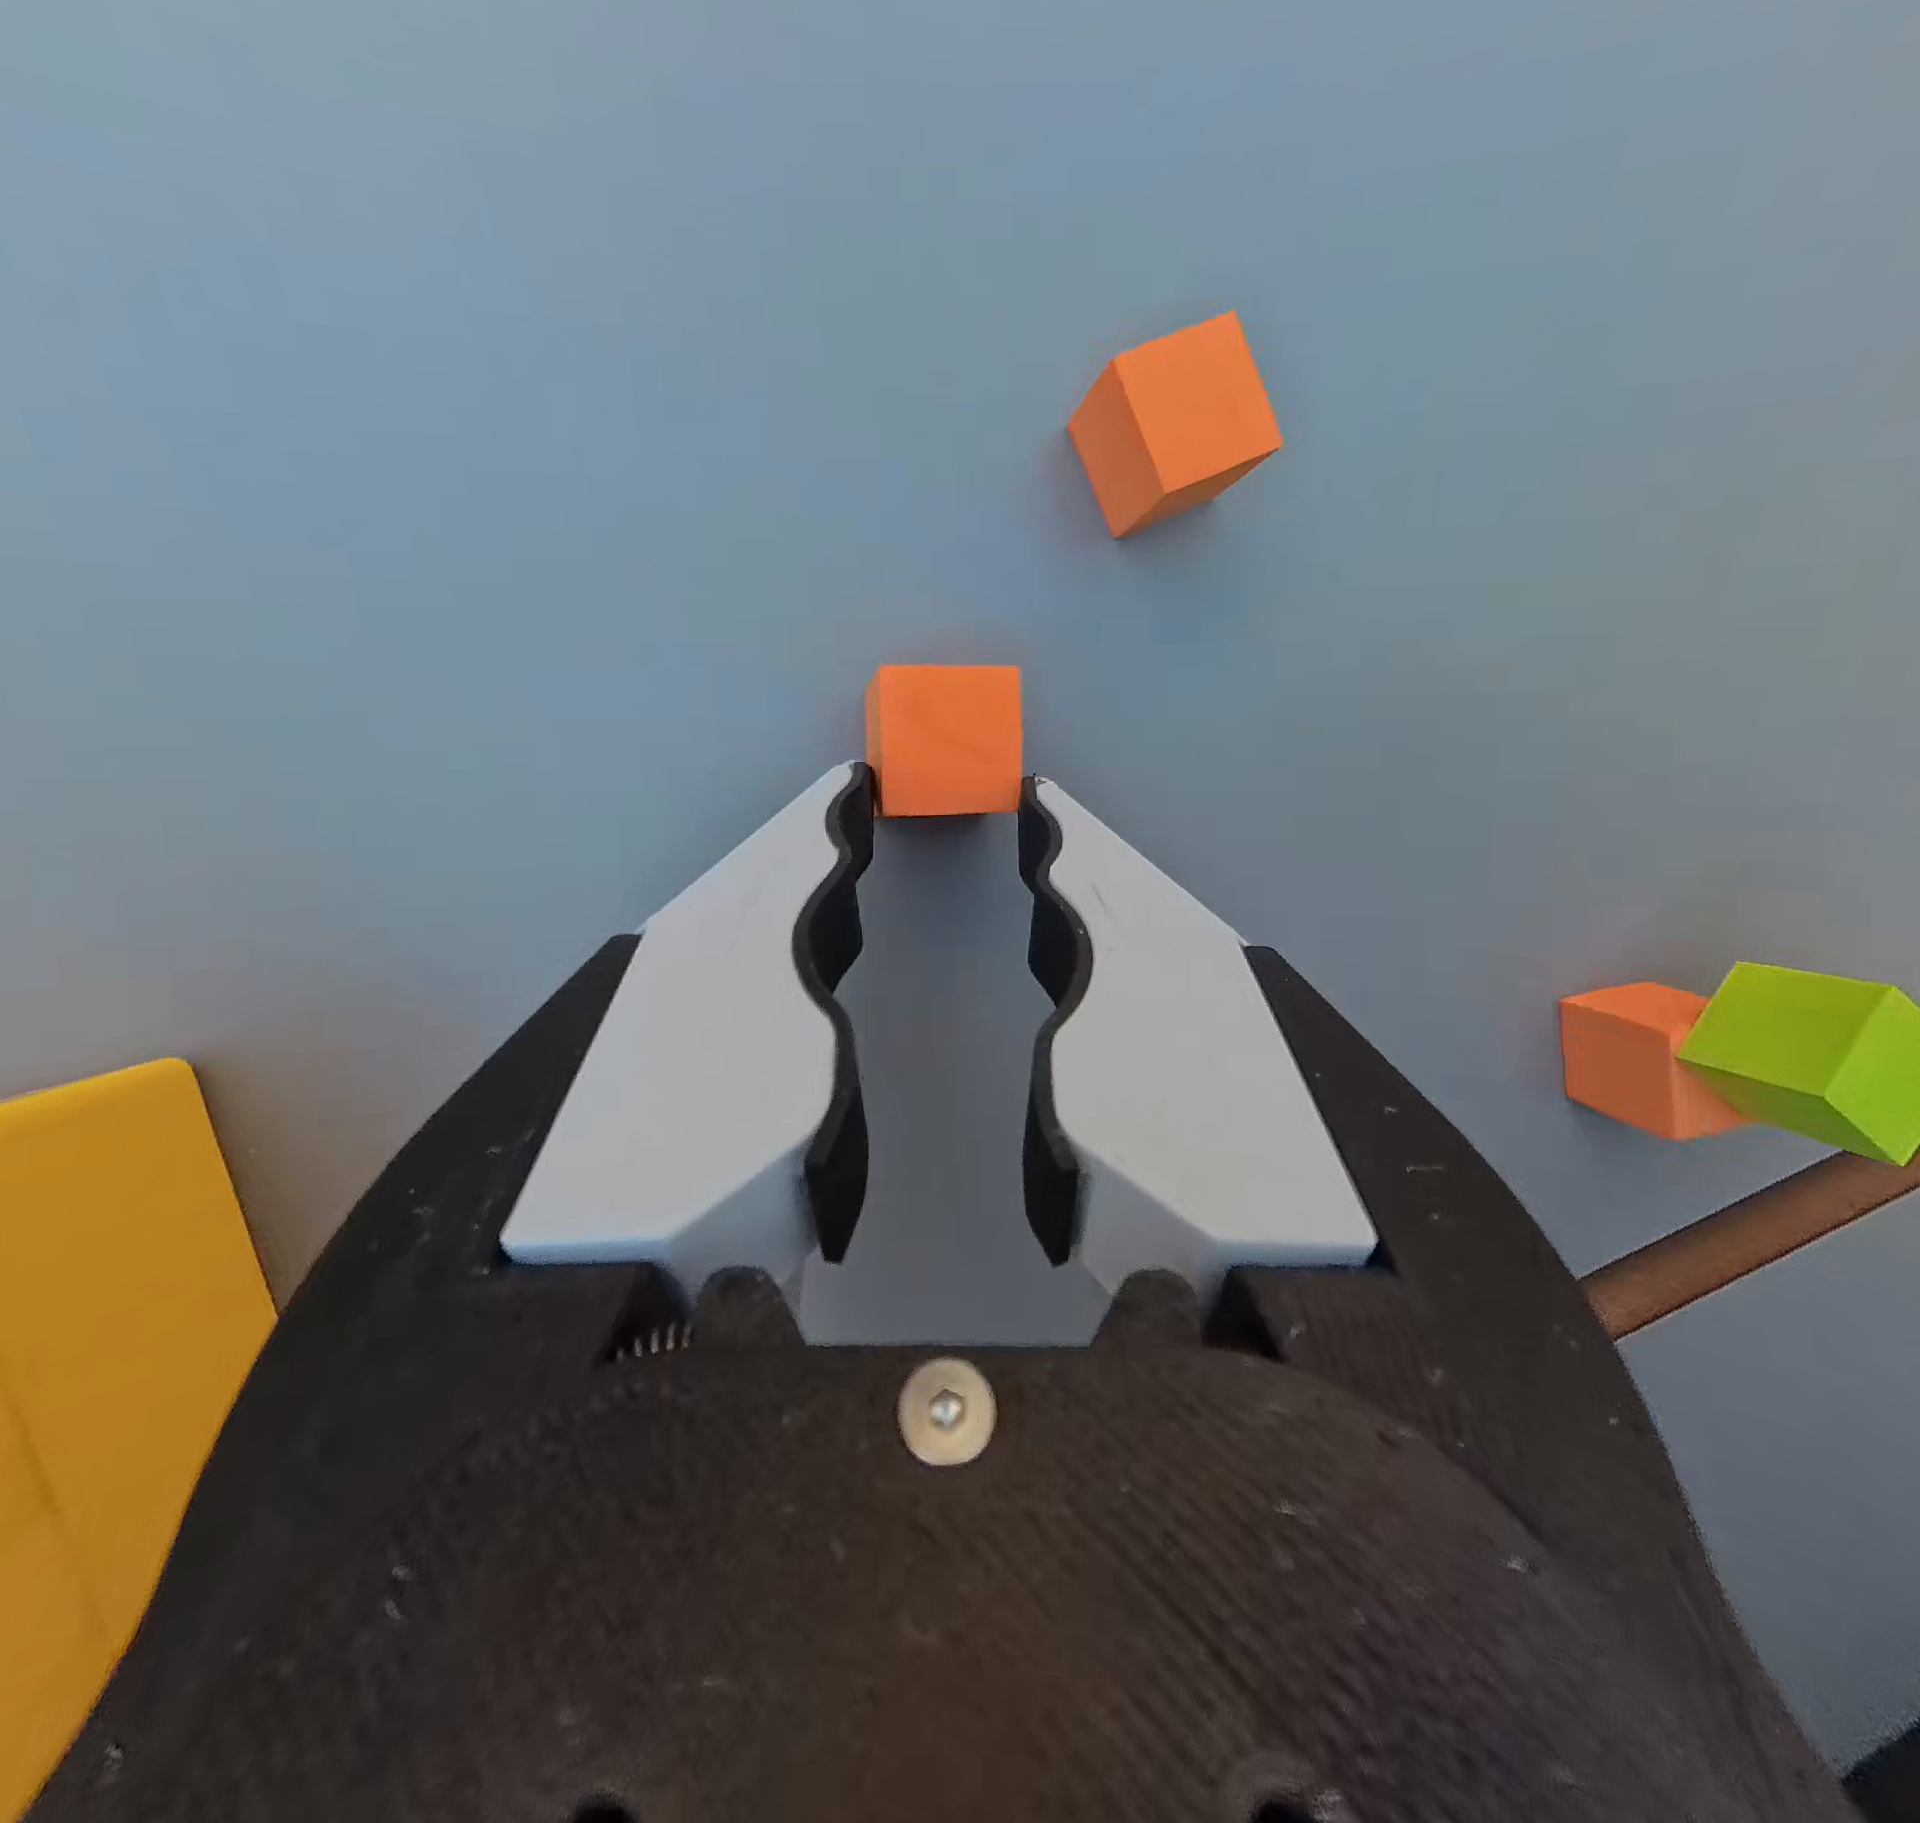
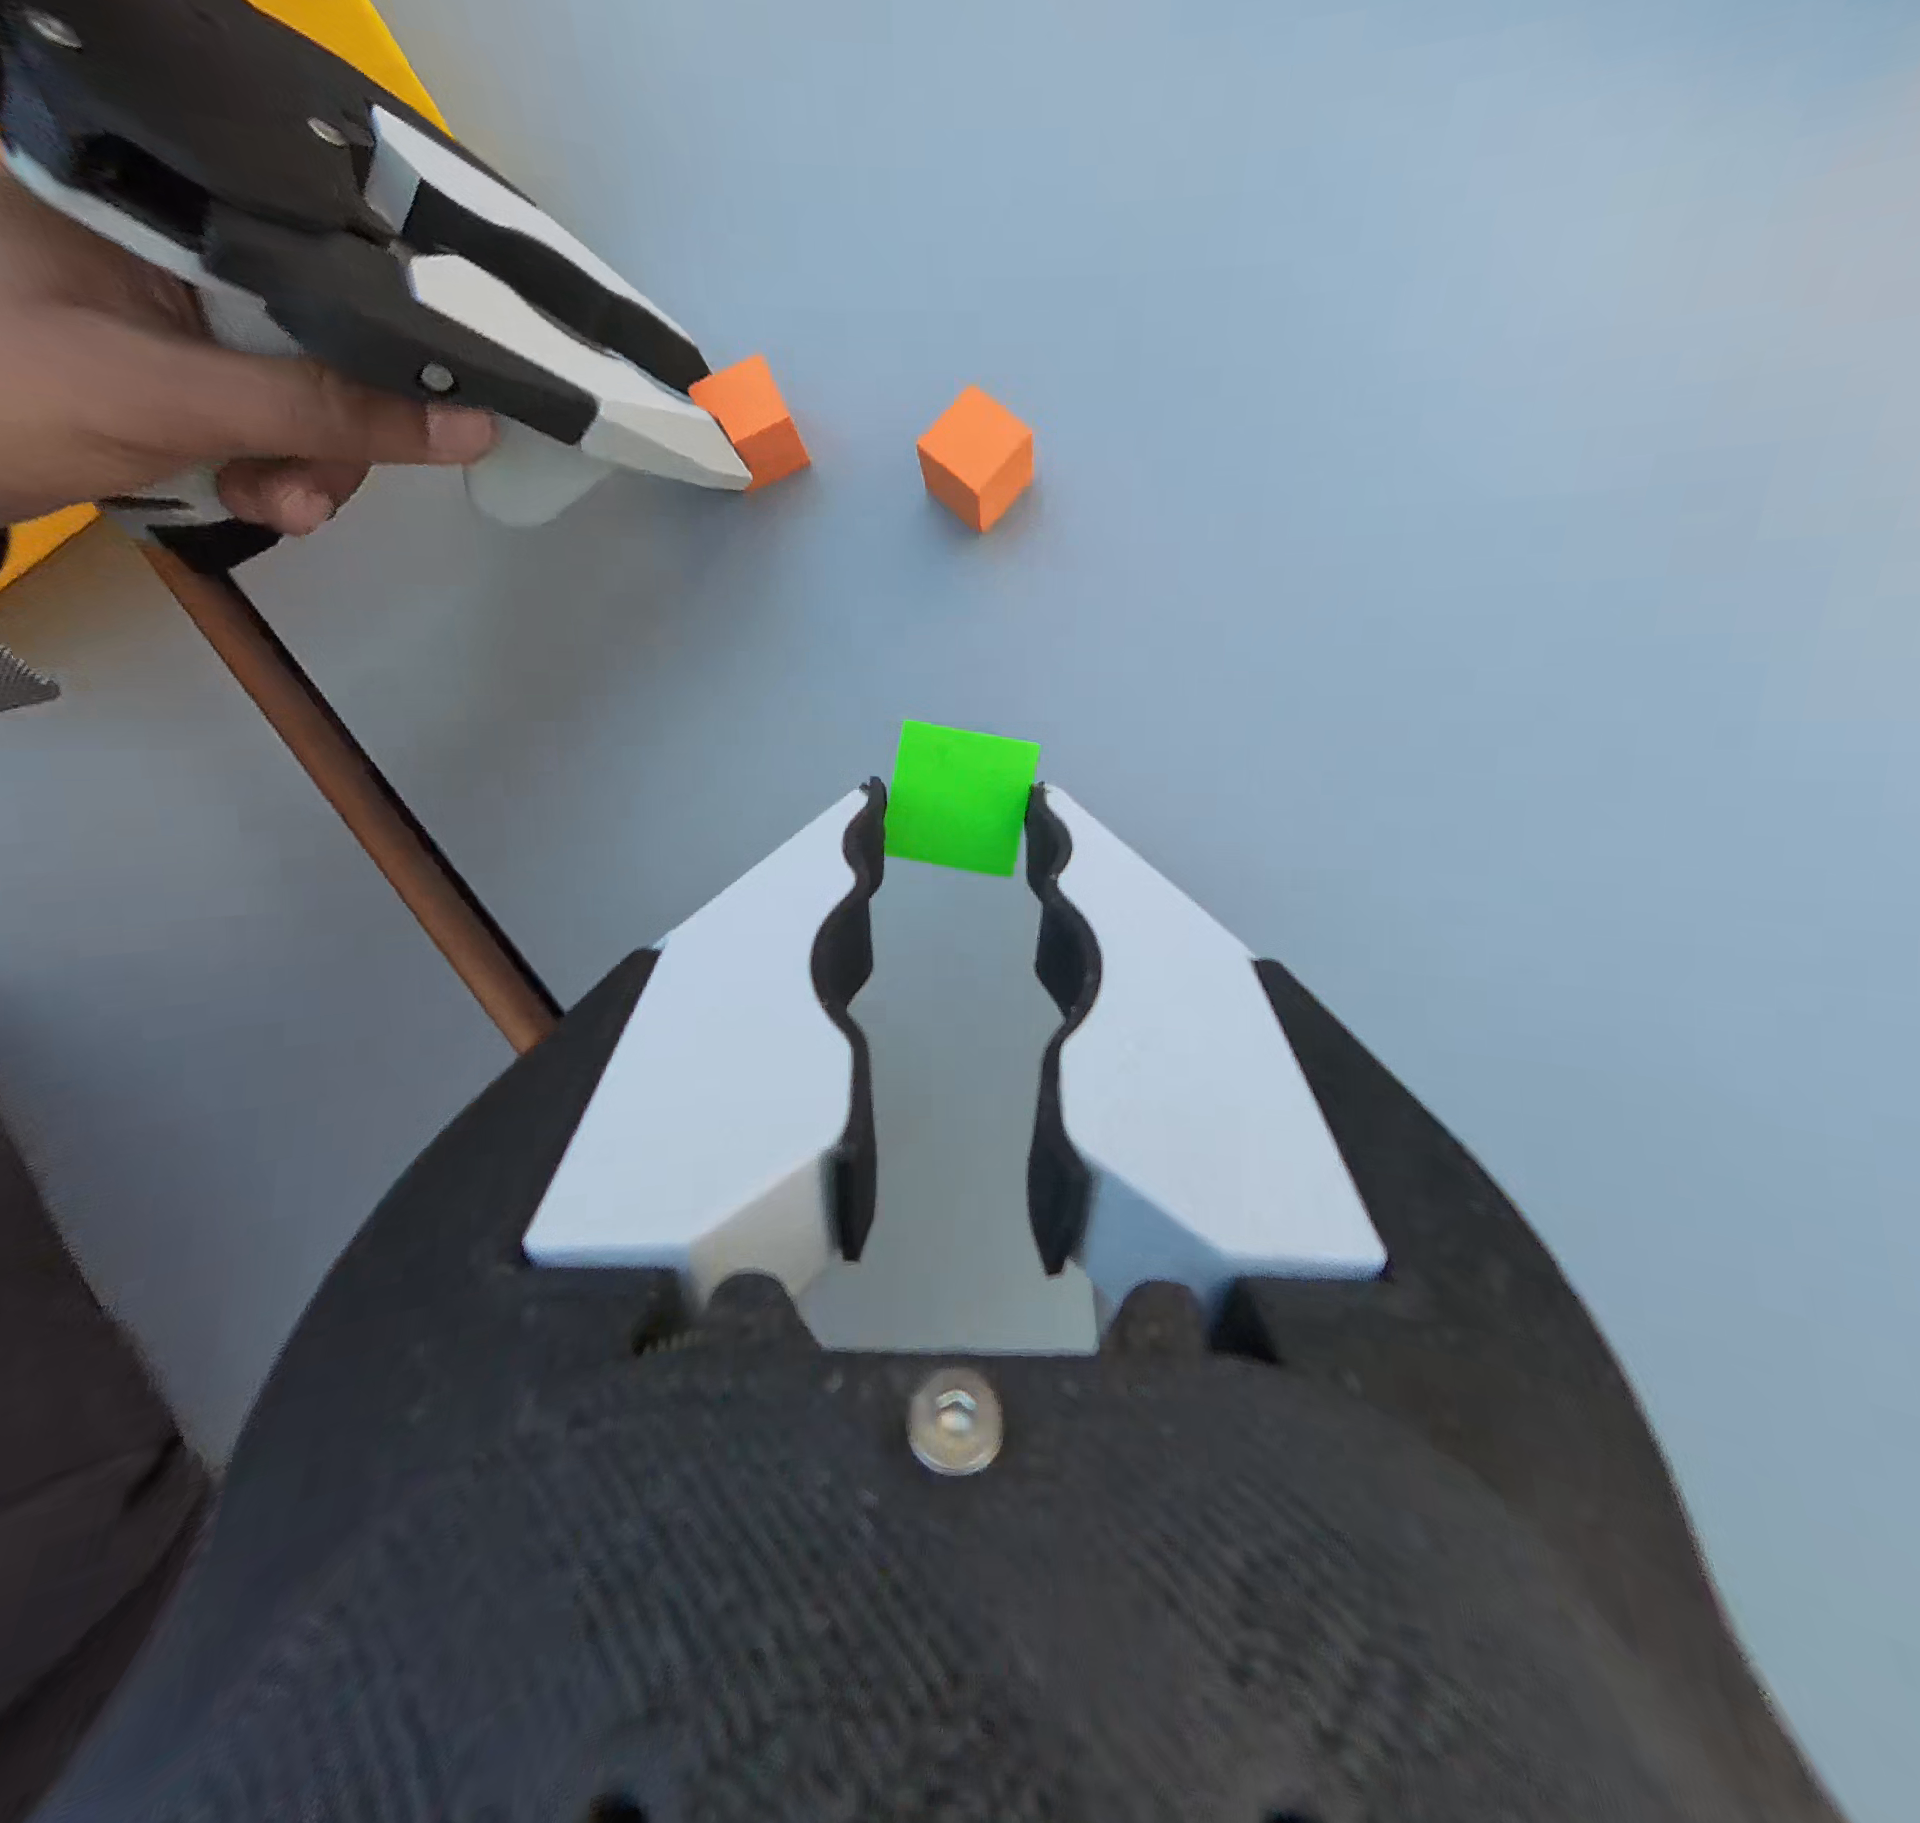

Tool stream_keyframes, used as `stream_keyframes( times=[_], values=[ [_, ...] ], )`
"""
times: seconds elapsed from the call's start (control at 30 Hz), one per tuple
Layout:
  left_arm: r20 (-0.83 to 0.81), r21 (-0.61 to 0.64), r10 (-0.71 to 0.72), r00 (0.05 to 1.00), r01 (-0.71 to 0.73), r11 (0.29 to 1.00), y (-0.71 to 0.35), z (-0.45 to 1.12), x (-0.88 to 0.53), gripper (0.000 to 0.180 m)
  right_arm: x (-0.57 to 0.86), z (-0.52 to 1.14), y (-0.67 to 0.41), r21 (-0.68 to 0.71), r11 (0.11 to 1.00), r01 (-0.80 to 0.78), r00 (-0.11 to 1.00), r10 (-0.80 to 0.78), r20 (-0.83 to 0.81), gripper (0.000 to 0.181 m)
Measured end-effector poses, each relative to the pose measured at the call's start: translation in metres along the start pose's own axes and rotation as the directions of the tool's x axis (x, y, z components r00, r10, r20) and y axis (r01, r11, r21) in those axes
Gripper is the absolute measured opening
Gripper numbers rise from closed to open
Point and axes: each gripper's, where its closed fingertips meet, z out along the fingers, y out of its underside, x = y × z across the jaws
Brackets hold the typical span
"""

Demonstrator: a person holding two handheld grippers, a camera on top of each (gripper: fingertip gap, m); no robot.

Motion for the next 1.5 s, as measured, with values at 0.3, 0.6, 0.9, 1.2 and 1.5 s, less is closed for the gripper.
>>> stream_keyframes(
  times=[0.3,0.6,0.9,1.2,1.5],
  values=[
    [-0.254,0.075,0.124,0.959,-0.108,0.991,-0.021,-0.055,0.068,0.024,-0.054,-0.023,0.05,-0.066,0.997,0.046,0.998,-0.043,0.039,0.026],
    [-0.431,0.055,0.371,0.822,-0.386,0.921,0.02,-0.089,0.161,0.024,-0.064,-0.007,0.063,-0.085,0.995,0.046,0.999,-0.043,0.03,0.032],
    [-0.425,-0.021,0.368,0.827,-0.416,0.909,0.038,-0.062,0.174,0.027,-0.053,-0.038,0.086,-0.053,0.997,-0.056,0.998,0.055,-0.025,0.04],
    [-0.44,-0.022,0.313,0.842,-0.359,0.933,0.041,-0.063,0.166,0.028,-0.05,-0.042,0.09,0.012,0.968,-0.25,0.968,0.25,-0.006,0.042],
    [-0.367,-0.052,0.237,0.9,-0.274,0.96,0.036,-0.053,0.132,0.031,-0.045,-0.032,0.12,-0.091,0.971,-0.222,0.974,0.216,-0.072,0.044]
  ],
)
